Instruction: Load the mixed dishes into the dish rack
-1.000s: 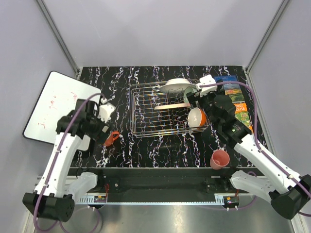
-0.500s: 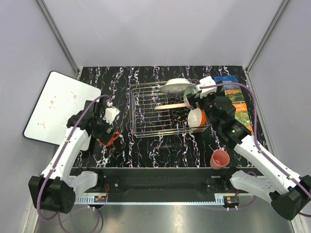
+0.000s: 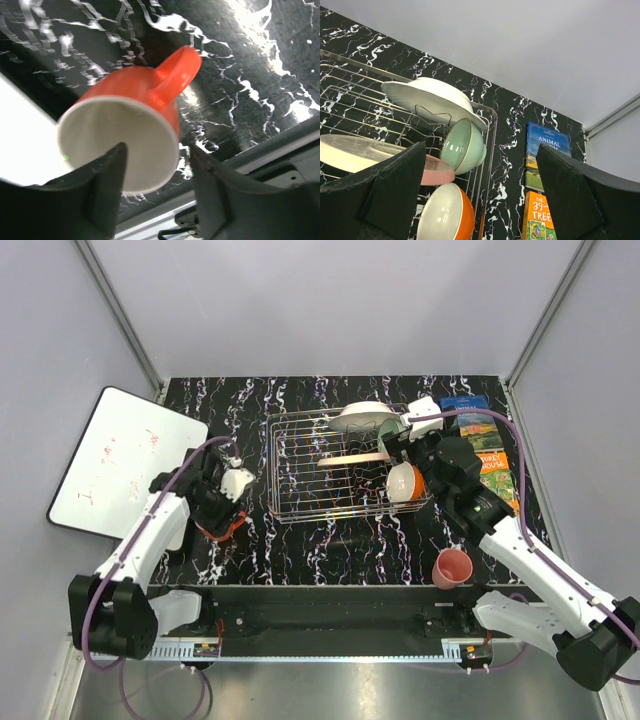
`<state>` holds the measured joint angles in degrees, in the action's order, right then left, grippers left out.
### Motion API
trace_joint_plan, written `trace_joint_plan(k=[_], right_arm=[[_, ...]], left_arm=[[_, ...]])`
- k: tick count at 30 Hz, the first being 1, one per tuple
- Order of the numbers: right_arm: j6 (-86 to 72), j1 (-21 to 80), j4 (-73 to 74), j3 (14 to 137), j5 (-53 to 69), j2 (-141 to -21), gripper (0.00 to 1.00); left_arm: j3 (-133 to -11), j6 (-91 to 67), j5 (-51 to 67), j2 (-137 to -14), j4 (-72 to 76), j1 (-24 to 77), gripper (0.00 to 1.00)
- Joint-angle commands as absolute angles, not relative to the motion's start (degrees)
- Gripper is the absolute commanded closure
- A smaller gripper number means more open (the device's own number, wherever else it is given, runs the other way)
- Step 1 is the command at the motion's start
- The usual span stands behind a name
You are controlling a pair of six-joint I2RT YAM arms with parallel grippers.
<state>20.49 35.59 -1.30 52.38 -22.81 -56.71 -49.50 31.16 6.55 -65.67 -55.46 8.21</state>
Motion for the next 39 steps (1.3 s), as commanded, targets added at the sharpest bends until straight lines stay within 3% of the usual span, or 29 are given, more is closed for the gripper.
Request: trace_joint_plan(k=[1,7,12,16,21,25,30,33,39], right_arm=[[19.4,35.6,-3.8,53.3,-22.0,-56.9,0.03],[19.1,35.6,-3.6,53.5,-22.1,-57.4,0.03],[18.1,35.5,-2.9,54.2,-21.5,-57.9,0.03],[14.9,35.5,-1.0,55.9,-19.7,-58.3,0.02],[4.8,35.5,6.2,60.7,-11.7,-59.2,0.00],[-13.4,35.5,9.3,64.1,-0.8,-60.5,0.00],[-27.0,35.5,14.7,71.0,10.0,-66.7,0.00],[-33.1,35.5,11.5,72.9,19.1,-69.3,0.00],[-52.9,35.5,-10.2,70.1,38.9,-75.0,0.00]], left_arm=[[-48.3,31.7,10.1,-69.2,-52.7,8.1,0.52],[-46.3,31.6,9.4,-71.1,-50.2,8.8,0.52],[-47.7,31.8,8.6,-70.8,-50.9,8.9,1.00],[-53.0,31.4,10.1,-68.0,-54.5,8.9,1.00],[-65.6,31.8,22.4,-60.5,-59.3,8.9,1.00],[-72.4,31.5,30.5,-50.0,-52.5,8.9,1.00],[-71.9,43.2,33.4,-42.3,-48.2,9.6,1.00],[-71.0,48.0,35.3,-39.8,-48.0,9.8,1.00],[-63.8,49.7,45.8,-33.3,-38.3,9.8,1.00]])
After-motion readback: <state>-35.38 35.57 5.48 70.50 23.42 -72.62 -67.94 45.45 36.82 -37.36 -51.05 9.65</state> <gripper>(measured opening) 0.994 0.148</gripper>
